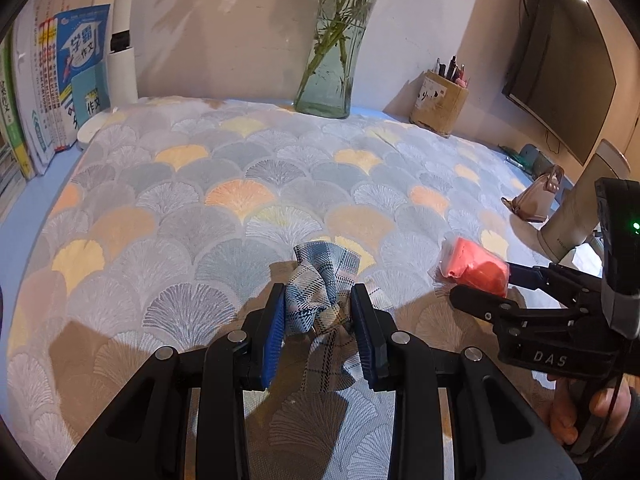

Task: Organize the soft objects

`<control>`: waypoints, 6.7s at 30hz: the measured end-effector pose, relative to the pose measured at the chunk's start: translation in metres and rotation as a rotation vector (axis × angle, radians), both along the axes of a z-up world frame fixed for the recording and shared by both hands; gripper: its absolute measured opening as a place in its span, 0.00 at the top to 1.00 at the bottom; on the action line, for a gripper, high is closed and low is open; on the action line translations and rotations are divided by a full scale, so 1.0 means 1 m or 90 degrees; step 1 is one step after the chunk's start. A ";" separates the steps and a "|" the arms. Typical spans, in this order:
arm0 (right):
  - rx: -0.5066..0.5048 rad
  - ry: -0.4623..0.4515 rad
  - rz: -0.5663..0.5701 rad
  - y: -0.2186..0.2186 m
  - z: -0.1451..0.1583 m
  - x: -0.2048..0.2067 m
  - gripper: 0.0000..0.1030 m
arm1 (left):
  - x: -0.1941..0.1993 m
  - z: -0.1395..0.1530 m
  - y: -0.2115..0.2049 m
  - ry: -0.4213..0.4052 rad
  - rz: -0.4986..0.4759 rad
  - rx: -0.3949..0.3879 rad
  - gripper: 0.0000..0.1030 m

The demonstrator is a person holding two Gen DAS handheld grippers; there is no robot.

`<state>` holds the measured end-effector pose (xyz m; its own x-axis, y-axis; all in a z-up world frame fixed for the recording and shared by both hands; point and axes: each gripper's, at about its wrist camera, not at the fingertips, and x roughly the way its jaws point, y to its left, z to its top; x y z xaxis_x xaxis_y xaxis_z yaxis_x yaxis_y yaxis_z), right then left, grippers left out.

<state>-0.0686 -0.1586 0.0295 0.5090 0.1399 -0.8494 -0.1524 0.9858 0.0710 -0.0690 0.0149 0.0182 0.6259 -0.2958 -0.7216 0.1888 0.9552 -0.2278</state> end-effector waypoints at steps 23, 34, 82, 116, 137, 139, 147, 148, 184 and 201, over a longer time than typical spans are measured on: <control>0.043 -0.096 -0.011 -0.023 0.074 -0.059 0.61 | -0.025 0.056 -0.059 -0.054 -0.083 -0.020 0.72; 0.028 -0.122 -0.109 -0.101 0.118 -0.097 0.62 | -0.044 0.118 -0.178 -0.129 -0.217 0.001 0.72; -0.001 -0.188 -0.423 -0.400 0.173 -0.138 0.40 | -0.094 0.158 -0.401 -0.240 -0.401 0.018 0.27; 0.040 -0.022 -0.072 -0.022 0.066 0.028 0.20 | 0.030 0.045 -0.033 -0.012 0.054 0.132 0.16; -0.024 -0.097 -0.126 -0.021 0.012 0.056 0.15 | 0.064 0.003 -0.015 -0.012 0.117 0.111 0.16; -0.043 -0.108 -0.118 -0.015 0.014 0.053 0.14 | 0.062 0.004 -0.017 -0.022 0.117 0.122 0.16; -0.065 -0.140 -0.112 -0.007 0.017 0.046 0.13 | 0.059 0.007 -0.026 -0.044 0.107 0.156 0.16; -0.064 -0.140 -0.113 -0.008 0.017 0.046 0.13 | 0.059 0.007 -0.026 -0.044 0.108 0.155 0.16; -0.054 -0.263 -0.172 -0.015 0.127 -0.057 0.08 | -0.043 0.088 -0.045 -0.148 0.117 0.183 0.13; 0.014 -0.226 -0.171 -0.008 0.153 -0.089 0.06 | -0.078 0.129 -0.031 -0.180 0.132 0.172 0.12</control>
